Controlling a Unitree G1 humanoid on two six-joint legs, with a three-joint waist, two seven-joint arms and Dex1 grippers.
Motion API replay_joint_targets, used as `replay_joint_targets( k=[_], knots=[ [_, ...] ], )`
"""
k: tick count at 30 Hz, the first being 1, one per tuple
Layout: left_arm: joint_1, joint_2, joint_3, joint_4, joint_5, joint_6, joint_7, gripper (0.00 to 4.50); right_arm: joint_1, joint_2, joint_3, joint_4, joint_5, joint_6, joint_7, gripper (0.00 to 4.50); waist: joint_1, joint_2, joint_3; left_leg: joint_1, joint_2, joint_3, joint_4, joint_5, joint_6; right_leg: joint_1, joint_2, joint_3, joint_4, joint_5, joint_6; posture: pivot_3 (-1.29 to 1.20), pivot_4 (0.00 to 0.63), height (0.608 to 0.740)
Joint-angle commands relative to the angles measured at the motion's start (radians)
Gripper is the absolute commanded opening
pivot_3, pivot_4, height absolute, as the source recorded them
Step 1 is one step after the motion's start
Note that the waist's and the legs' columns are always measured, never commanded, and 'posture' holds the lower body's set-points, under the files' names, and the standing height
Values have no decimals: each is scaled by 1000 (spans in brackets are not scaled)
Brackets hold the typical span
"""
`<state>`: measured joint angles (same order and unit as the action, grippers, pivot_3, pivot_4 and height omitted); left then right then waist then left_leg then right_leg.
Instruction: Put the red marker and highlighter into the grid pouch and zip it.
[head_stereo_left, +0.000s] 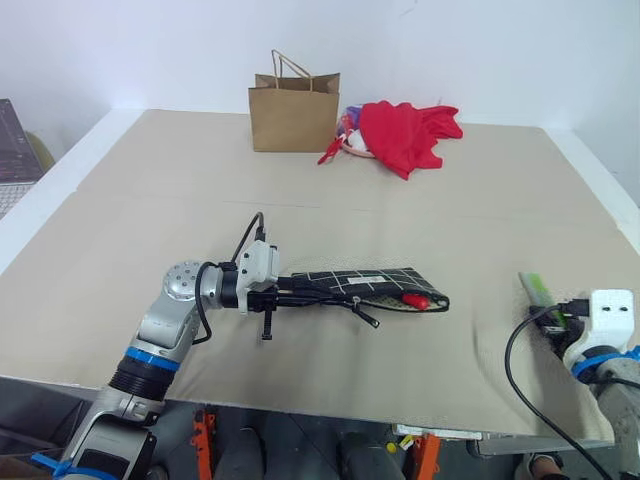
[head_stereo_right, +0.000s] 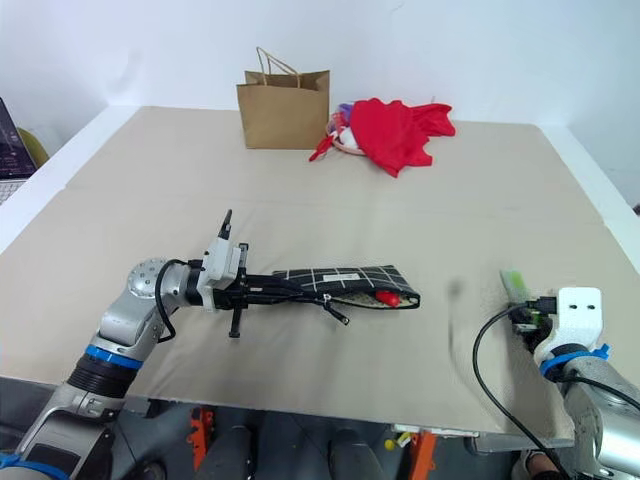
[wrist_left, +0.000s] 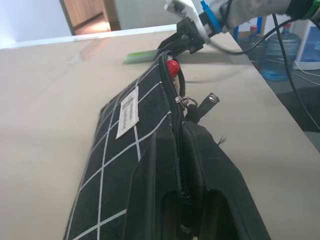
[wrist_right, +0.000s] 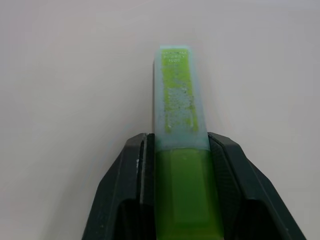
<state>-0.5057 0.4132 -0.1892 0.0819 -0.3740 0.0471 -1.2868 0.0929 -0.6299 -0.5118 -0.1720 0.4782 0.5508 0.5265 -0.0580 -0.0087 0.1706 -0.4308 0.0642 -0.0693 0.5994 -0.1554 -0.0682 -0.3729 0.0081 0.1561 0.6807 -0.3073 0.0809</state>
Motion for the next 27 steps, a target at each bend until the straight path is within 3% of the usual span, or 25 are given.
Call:
replay_joint_targets(
  k=[1, 6, 11, 15, 27],
  knots=[
    [-24, 4, 14, -11, -12, -12, -11, 0, -47, -145, -40, -132, 164, 13, 248, 1124, -7, 3, 1, 0, 0, 0, 0, 0, 0, 0, 0, 0, 0, 0, 0, 0, 150, 740],
    [-32, 0, 12, 0, -10, -15, -21, 0, -146, -344, -21, -220, 417, 187, 475, 1124, -16, 0, 2, 1, 0, -1, 0, 0, 0, 1, 0, -1, 0, 0, 0, 0, 150, 740],
    [-36, -14, 6, 4, -7, -17, -19, 0, -96, -478, 53, -291, 472, 280, 624, 1124, -11, -2, 3, -2, -1, -2, 0, -1, 1, 0, -1, -1, -1, -2, 1, 0, 150, 740],
    [-31, -18, 4, -3, -6, -17, -17, 0, -77, -489, 126, -234, 338, 176, 664, 1124, -12, -3, 4, -3, -2, -2, 1, -1, 1, 0, -2, -1, -2, -2, 3, 0, 150, 740],
    [-20, -11, 8, -20, -10, -11, -11, 0, -165, -460, 246, -156, 232, 109, 670, 1124, -14, -3, 4, -2, -2, -1, 1, -1, 0, 0, -2, -1, -2, -2, 2, 0, 150, 740]
  ],
)
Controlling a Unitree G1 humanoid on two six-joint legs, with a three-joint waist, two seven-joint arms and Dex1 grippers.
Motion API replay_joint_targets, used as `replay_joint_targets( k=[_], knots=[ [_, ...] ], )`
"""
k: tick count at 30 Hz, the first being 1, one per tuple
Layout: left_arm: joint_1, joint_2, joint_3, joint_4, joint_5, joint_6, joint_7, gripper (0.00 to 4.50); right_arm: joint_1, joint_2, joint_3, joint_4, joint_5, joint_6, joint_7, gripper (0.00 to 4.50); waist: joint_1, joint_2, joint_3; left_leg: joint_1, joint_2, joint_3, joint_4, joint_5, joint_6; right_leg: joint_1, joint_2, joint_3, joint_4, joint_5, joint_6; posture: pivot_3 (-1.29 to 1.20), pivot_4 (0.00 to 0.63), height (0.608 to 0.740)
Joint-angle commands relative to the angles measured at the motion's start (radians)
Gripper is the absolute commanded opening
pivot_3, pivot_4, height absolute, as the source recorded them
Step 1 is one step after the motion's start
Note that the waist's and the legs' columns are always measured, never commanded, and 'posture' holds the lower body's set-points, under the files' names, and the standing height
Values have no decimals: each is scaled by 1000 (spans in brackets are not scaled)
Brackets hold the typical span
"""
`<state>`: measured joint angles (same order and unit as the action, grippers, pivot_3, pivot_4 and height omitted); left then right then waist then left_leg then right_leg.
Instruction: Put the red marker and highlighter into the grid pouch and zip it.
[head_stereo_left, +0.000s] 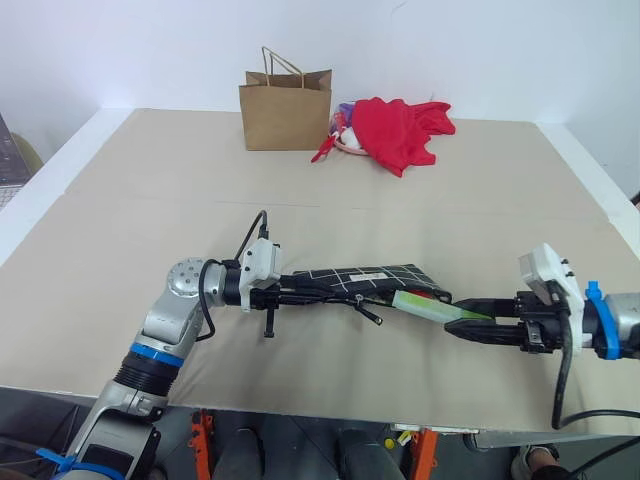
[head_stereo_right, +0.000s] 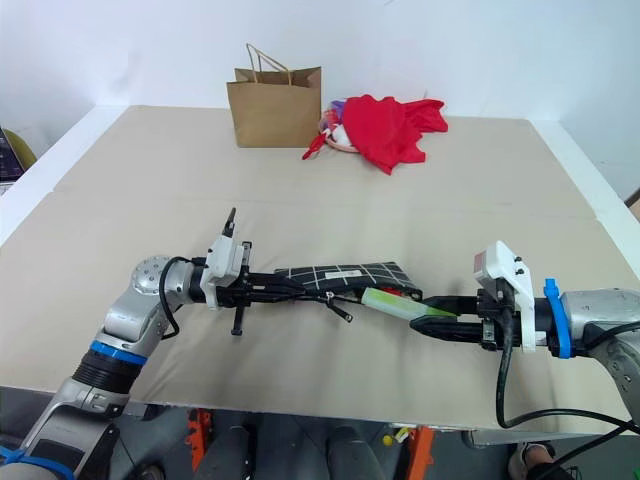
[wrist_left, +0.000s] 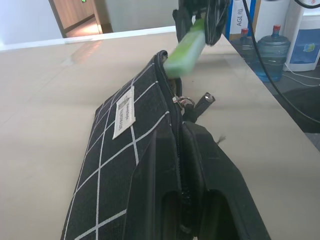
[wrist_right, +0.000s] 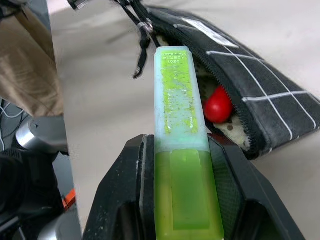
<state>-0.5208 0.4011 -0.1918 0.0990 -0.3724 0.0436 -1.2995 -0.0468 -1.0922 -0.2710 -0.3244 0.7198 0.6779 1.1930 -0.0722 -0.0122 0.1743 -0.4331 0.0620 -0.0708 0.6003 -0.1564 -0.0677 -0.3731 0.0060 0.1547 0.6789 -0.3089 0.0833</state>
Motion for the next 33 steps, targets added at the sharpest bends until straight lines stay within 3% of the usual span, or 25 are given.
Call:
replay_joint_targets(
  k=[1, 19, 33],
  knots=[
    [-4, 2, 10, -38, -12, -7, 1, 0, -31, 4, 16, -4, -14, -17, 5, 1124, 0, 0, 0, 0, 0, 0, 0, 0, 0, 0, 0, 0, 0, 0, 0, 0, 150, 740],
    [-1, -10, -1, -49, -14, -5, 10, 0, -241, 88, 199, 19, -101, 12, -65, 1124, 0, 0, 0, 0, 0, 0, 0, 0, 0, -1, 0, 0, 0, 0, 0, 0, 150, 740],
    [20, 0, 7, -74, -26, 10, 8, 0, -257, 63, 192, 164, -208, -118, 1, 1124, 0, 0, 0, 0, 0, 0, 0, 0, 0, -1, 0, 0, 0, 0, 0, 0, 150, 740]
  ],
)
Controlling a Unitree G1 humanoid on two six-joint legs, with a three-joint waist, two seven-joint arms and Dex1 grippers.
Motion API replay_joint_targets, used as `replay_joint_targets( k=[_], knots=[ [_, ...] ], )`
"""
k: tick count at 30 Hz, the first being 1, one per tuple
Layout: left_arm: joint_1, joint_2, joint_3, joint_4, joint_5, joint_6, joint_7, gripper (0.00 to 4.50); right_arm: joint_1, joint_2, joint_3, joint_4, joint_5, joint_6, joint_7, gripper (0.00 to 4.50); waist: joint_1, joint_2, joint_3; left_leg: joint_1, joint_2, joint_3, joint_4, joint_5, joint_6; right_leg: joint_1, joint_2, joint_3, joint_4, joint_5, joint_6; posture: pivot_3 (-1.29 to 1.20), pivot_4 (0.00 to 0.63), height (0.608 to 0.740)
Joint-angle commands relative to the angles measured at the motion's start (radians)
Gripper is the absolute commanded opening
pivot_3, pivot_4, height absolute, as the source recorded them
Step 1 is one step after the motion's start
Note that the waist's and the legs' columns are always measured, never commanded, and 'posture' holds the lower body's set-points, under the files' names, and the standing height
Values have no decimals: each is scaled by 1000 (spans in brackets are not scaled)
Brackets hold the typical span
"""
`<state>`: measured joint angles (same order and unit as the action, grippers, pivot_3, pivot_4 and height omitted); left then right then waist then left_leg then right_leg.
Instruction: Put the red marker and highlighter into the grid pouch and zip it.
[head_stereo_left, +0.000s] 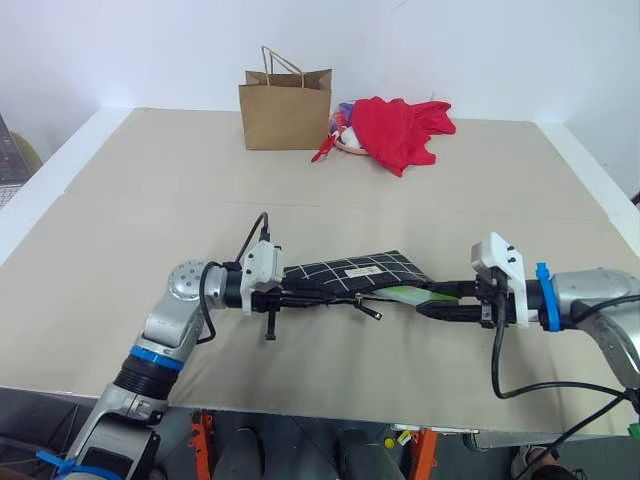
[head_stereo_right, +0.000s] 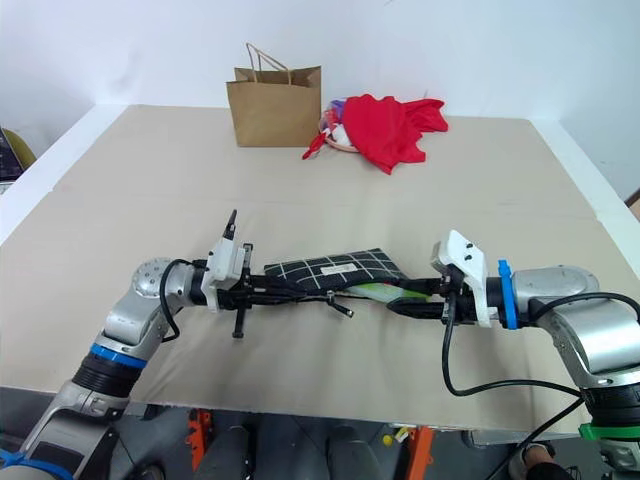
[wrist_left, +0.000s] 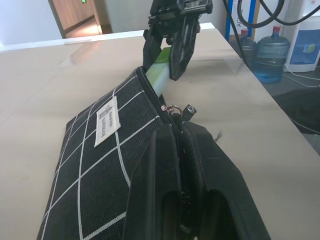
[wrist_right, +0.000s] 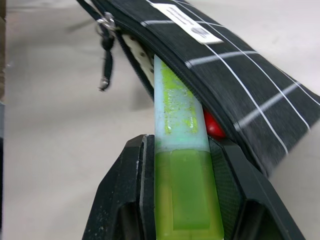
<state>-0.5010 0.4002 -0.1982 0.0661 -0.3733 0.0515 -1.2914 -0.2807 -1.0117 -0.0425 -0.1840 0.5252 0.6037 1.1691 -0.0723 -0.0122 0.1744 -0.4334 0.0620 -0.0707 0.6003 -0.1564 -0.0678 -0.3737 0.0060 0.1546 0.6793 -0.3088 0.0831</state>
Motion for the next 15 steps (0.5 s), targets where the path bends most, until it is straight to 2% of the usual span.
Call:
replay_joint_targets(
  k=[1, 8, 12, 15],
  knots=[
    [-1, 1, 13, -41, -27, 3, -2, 0, -29, -15, -34, 28, -15, -51, 31, 1124, 0, 0, 0, 0, 0, 0, 0, 0, 0, 0, 0, 0, 0, 0, 0, 0, 150, 740],
    [-16, -8, 10, -32, -31, 4, -15, 0, -68, 12, -11, -12, 20, -14, 49, 1124, 0, 0, 0, 0, 0, 0, 0, 0, 0, 0, 0, 0, 1, 0, 0, 0, 150, 740],
    [-20, -13, 8, -30, -31, 5, -19, 0, -89, 24, 3, -56, 37, 9, 59, 3096, 0, 0, 0, 0, 0, 0, 0, 0, 0, 0, 0, 0, 0, 0, 0, 0, 150, 740],
    [-24, -16, 10, -26, -32, 8, -19, 0, -90, 26, 16, -72, 14, -31, 73, 4223, 0, 0, 0, 0, 0, 0, 0, 0, 0, 0, 0, 0, 1, 0, 0, 0, 150, 740]
  ],
)
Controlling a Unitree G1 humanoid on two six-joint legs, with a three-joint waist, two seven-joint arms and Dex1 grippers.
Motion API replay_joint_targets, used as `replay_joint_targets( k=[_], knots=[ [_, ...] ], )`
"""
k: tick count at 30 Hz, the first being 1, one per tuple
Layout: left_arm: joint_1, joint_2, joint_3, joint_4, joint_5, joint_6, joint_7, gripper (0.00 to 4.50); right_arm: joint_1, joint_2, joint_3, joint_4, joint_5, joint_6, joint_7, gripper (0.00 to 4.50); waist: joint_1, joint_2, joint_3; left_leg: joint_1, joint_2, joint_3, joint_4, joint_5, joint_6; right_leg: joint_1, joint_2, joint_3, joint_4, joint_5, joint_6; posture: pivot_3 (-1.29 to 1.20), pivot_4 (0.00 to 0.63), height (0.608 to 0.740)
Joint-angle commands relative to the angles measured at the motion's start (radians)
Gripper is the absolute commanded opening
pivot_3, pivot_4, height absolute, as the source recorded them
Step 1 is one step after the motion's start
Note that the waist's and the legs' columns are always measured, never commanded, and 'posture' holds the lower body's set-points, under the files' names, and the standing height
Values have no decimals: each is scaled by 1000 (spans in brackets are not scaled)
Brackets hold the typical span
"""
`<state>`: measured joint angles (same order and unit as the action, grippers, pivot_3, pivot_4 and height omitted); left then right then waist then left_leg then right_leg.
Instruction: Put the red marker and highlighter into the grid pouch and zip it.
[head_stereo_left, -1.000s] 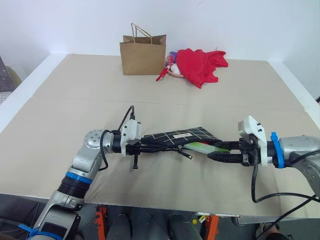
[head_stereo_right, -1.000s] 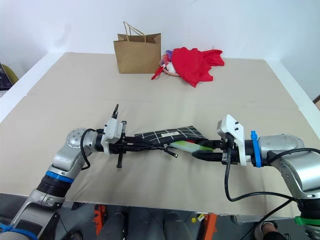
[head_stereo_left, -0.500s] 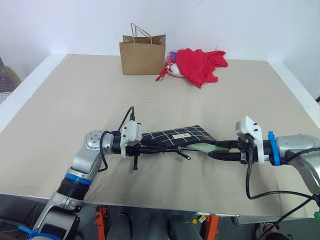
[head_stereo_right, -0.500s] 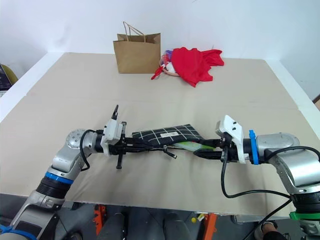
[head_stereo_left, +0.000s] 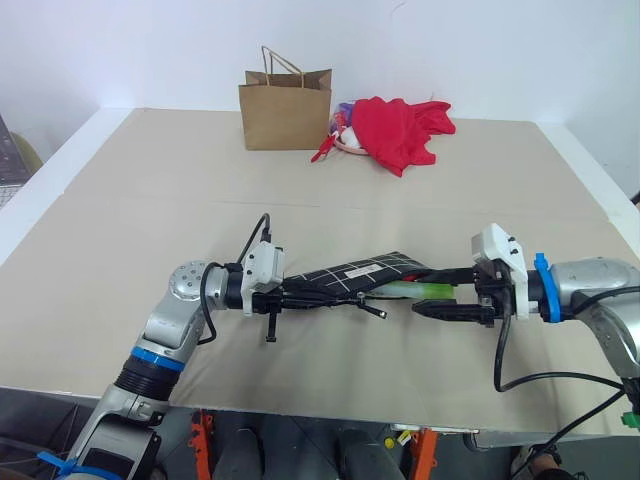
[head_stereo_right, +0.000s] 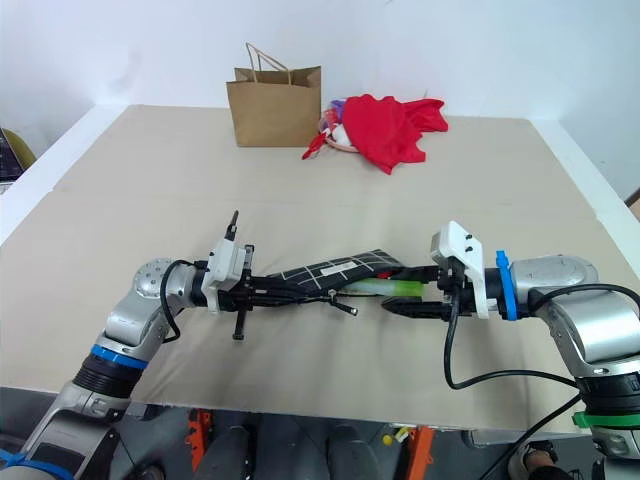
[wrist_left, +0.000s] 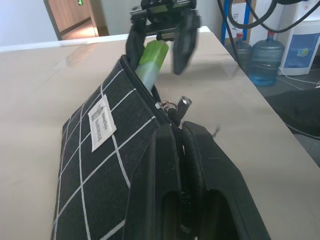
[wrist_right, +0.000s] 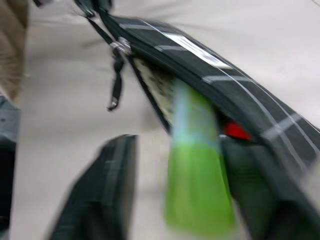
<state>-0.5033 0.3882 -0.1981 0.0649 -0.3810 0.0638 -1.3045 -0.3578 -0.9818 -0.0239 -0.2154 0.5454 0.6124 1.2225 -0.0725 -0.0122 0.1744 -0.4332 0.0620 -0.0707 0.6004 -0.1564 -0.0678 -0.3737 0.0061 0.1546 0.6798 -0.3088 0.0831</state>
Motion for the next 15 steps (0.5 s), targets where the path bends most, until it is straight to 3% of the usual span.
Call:
replay_joint_targets(
  k=[1, 5, 9, 15],
  knots=[
    [-23, -5, 13, -23, -25, -1, -4, 0, -4, -8, -4, -40, -15, -57, 28, 4457, 0, 0, 0, 0, 0, 0, 0, 0, 0, 0, 0, 0, 0, 0, 0, 0, 150, 740],
    [-33, -8, 38, -11, -46, 26, 9, 0, 60, -40, -56, -46, 5, -109, 91, 4457, 1, 0, 0, 0, 0, 0, 0, 0, 0, 0, 0, 0, 0, 0, 0, 0, 150, 740],
    [-55, 3, 58, 4, -69, 58, 0, 0, 223, -46, -131, -113, 24, -289, 232, 4457, 9, 0, 0, -1, 0, 0, 0, 0, 0, 0, 0, -1, 0, -1, 1, 0, 150, 740],
    [-48, 8, 52, -15, -81, 83, -16, 0, 195, 134, -83, -133, -71, -633, 189, 4457, -5, -1, 1, 2, 0, 0, 0, 0, -1, 2, 1, -1, 1, 0, 0, 0, 150, 740]
  ],
)
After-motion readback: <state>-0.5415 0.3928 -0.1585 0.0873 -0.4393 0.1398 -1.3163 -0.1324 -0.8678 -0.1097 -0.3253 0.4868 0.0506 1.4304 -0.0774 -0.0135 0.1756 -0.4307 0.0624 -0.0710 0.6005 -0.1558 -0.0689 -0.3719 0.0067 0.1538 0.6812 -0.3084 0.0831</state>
